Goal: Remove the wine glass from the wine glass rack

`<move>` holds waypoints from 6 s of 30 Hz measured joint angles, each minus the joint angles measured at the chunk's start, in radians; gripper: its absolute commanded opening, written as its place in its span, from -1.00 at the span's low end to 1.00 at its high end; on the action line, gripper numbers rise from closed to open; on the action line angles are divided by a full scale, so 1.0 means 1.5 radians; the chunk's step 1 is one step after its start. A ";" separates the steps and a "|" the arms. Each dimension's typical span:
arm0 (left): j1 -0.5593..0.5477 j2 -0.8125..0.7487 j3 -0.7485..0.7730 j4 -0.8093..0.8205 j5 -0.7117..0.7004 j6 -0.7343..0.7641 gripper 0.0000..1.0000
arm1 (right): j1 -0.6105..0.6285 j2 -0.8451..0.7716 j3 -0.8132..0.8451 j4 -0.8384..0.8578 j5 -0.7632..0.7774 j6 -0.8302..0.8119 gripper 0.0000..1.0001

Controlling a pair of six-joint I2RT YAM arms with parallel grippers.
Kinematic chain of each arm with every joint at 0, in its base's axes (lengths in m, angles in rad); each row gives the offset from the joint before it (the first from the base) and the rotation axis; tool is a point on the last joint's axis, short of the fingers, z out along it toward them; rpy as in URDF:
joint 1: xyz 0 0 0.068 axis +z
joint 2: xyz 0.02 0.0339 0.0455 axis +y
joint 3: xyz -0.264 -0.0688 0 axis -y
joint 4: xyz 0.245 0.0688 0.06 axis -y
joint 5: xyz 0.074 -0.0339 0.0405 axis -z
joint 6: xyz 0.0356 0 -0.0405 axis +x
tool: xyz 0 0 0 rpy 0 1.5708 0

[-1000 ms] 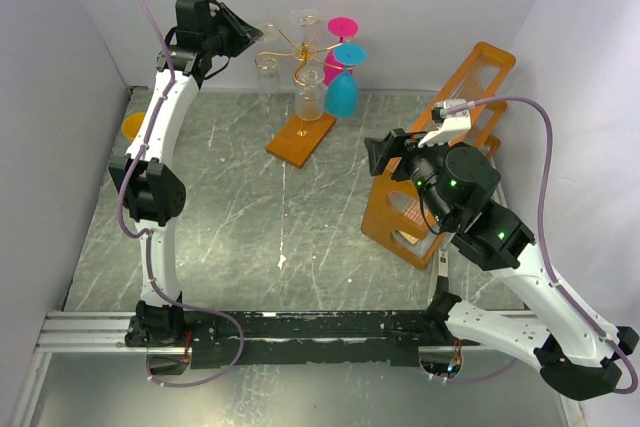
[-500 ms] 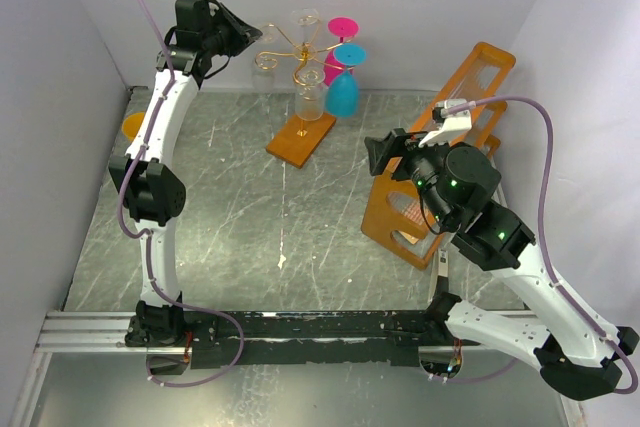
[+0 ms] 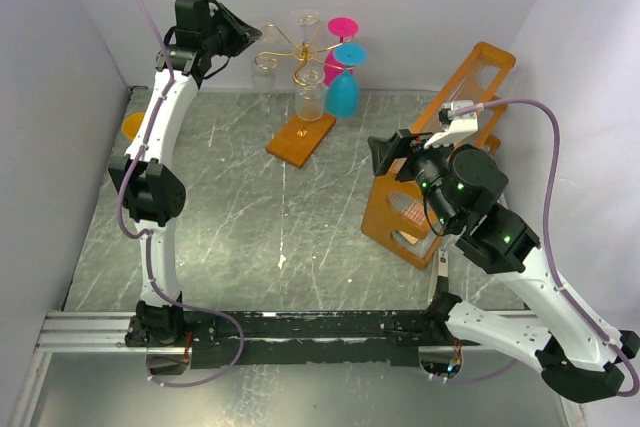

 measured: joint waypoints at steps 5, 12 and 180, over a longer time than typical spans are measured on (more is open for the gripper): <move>0.000 -0.004 0.000 -0.005 -0.001 0.002 -0.40 | 0.000 -0.001 0.000 0.000 0.000 0.002 0.55; 0.000 -0.005 0.000 -0.013 -0.002 0.007 -0.56 | 0.000 -0.002 0.000 0.000 0.000 0.004 0.54; -0.115 -0.726 -0.802 -0.124 0.123 0.046 0.53 | 0.227 0.324 -0.292 0.596 -0.212 -0.646 -1.00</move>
